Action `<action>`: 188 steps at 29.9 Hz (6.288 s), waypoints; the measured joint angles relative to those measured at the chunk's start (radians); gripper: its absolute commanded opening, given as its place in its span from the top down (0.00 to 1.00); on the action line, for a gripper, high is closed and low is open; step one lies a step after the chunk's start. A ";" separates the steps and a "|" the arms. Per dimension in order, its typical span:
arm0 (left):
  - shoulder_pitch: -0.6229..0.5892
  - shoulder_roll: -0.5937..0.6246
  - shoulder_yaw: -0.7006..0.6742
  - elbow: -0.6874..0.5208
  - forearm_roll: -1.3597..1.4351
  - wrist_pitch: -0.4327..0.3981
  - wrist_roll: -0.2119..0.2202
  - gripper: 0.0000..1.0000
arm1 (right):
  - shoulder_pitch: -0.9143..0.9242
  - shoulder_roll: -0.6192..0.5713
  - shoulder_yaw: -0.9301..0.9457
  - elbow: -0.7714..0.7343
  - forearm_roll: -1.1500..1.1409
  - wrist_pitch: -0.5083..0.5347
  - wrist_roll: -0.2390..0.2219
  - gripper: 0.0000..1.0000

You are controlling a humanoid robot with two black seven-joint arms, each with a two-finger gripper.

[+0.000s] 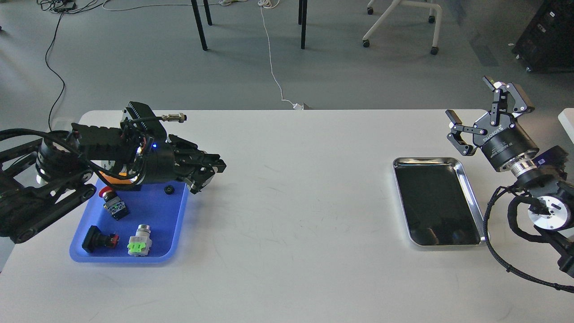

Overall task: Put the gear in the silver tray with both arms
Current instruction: 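Lift the gear with the left gripper and swing it toward the table center, then carry the gear over the open table between the two trays, then open the left gripper to set the gear on the table, then retract, then reach the right gripper down toward the black gear on the table, then grasp the black gear with the right gripper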

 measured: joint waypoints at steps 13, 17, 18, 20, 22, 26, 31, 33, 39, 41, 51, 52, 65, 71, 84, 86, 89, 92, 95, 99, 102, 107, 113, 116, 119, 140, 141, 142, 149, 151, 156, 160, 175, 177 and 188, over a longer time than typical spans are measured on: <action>-0.169 -0.302 0.195 0.201 0.000 -0.003 0.000 0.81 | 0.000 -0.003 0.008 -0.009 0.000 0.000 0.000 0.01; -0.198 -0.400 0.219 0.273 0.000 -0.003 0.000 0.81 | 0.001 -0.003 0.008 -0.014 0.000 0.000 0.000 0.01; -0.203 -0.423 0.222 0.290 0.000 -0.003 0.000 0.81 | 0.001 -0.003 0.008 -0.014 0.000 0.000 0.000 0.01; -0.212 -0.463 0.237 0.316 0.000 -0.003 0.000 0.81 | 0.001 -0.005 0.008 -0.014 0.000 0.000 0.000 0.01; -0.220 -0.502 0.266 0.339 0.000 -0.003 0.000 0.81 | 0.001 -0.005 0.013 -0.014 0.000 0.000 0.000 0.01; -0.222 -0.571 0.297 0.380 0.000 -0.003 0.000 0.81 | 0.002 -0.007 0.018 -0.014 0.000 0.000 0.000 0.01; -0.223 -0.645 0.301 0.441 0.000 -0.003 0.000 0.81 | 0.001 -0.007 0.020 -0.014 0.000 0.000 0.000 0.01; -0.225 -0.659 0.302 0.469 0.000 -0.003 0.000 0.81 | 0.000 -0.007 0.020 -0.014 0.000 0.000 0.000 0.01; -0.228 -0.664 0.303 0.537 0.000 -0.002 0.000 0.81 | 0.000 -0.007 0.020 -0.014 0.000 0.000 0.000 0.01; -0.228 -0.664 0.308 0.546 0.000 -0.001 0.000 0.81 | -0.001 -0.007 0.020 -0.015 0.000 0.000 0.000 0.01; -0.226 -0.665 0.348 0.523 0.000 -0.001 0.000 0.81 | -0.001 -0.007 0.020 -0.020 0.000 0.000 0.000 0.01; -0.226 -0.665 0.349 0.521 0.000 -0.001 0.000 0.81 | -0.001 -0.007 0.020 -0.021 0.000 0.000 0.000 0.01; -0.218 -0.664 0.408 0.468 0.000 -0.003 0.000 0.80 | -0.002 -0.007 0.020 -0.022 0.000 0.000 0.000 0.01; -0.214 -0.664 0.411 0.467 0.000 -0.003 0.000 0.71 | -0.002 -0.007 0.020 -0.022 0.000 0.000 0.000 0.01; -0.214 -0.664 0.415 0.467 0.000 -0.001 0.000 0.28 | -0.002 -0.007 0.020 -0.022 0.000 0.000 0.000 0.01; -0.222 -0.664 0.405 0.464 0.000 0.003 0.000 0.20 | -0.002 -0.007 0.020 -0.022 0.000 0.000 0.000 0.01; -0.244 -0.665 0.365 0.447 0.000 0.006 0.000 0.13 | -0.002 -0.007 0.020 -0.022 0.000 0.000 0.000 0.01; -0.262 -0.665 0.283 0.441 -0.053 0.008 0.000 0.08 | -0.002 -0.007 0.020 -0.021 0.000 0.000 0.000 0.01; -0.264 -0.664 0.202 0.435 -0.233 0.025 0.000 0.04 | -0.002 -0.008 0.020 -0.020 0.000 0.000 0.000 0.01; -0.233 -0.595 0.157 0.387 -0.522 0.072 0.000 0.02 | -0.002 -0.009 0.019 -0.019 0.000 0.000 0.000 0.01; -0.175 -0.485 0.144 0.338 -0.748 0.112 0.000 0.02 | -0.002 -0.009 0.018 -0.016 -0.003 0.000 0.000 0.01; -0.043 -0.345 0.057 0.288 -1.069 0.146 0.000 0.02 | 0.002 -0.016 0.017 -0.010 -0.009 0.000 0.000 0.01; 0.139 -0.234 -0.141 0.255 -1.327 0.132 0.000 0.02 | 0.012 -0.020 0.014 -0.001 -0.040 0.000 0.000 0.01; 0.231 -0.208 -0.252 0.250 -1.413 0.122 0.000 0.02 | 0.014 -0.033 0.014 0.027 -0.092 0.000 0.000 0.01; 0.323 -0.200 -0.365 0.249 -1.481 0.118 0.000 0.02 | 0.018 -0.060 0.015 0.092 -0.192 0.000 0.000 0.01; 0.506 -0.195 -0.610 0.249 -1.670 0.056 0.000 0.02 | 0.555 -0.005 -0.528 0.337 -1.481 0.000 0.000 0.01; 0.506 -0.195 -0.610 0.249 -1.670 0.055 0.000 0.02 | 0.572 0.018 -0.556 0.338 -1.534 0.000 0.000 0.01; 0.506 -0.195 -0.611 0.249 -1.670 0.054 0.000 0.02 | 0.587 0.047 -0.584 0.338 -1.599 0.000 0.000 0.01; 0.506 -0.197 -0.613 0.249 -1.670 0.050 0.000 0.02 | 0.607 0.195 -0.643 0.336 -1.877 0.000 0.000 0.03; 0.506 -0.197 -0.613 0.249 -1.670 0.050 0.000 0.02 | 0.611 0.228 -0.660 0.333 -1.895 0.000 0.000 0.06; 0.506 -0.197 -0.614 0.249 -1.669 0.049 0.000 0.02 | 0.648 0.295 -0.724 0.314 -1.905 0.000 0.000 0.10; 0.506 -0.197 -0.614 0.249 -1.669 0.048 0.000 0.02 | 0.667 0.332 -0.757 0.288 -1.905 0.000 0.000 0.15; 0.506 -0.198 -0.614 0.244 -1.668 0.030 0.000 0.02 | 0.678 0.420 -0.839 0.187 -1.905 0.000 0.000 0.38; 0.506 -0.197 -0.618 0.243 -1.667 0.029 0.000 0.02 | 0.678 0.427 -0.847 0.178 -1.905 0.000 0.000 0.38; 0.506 -0.197 -0.625 0.243 -1.667 0.021 0.000 0.02 | 0.680 0.441 -0.862 0.170 -1.905 0.000 0.000 0.39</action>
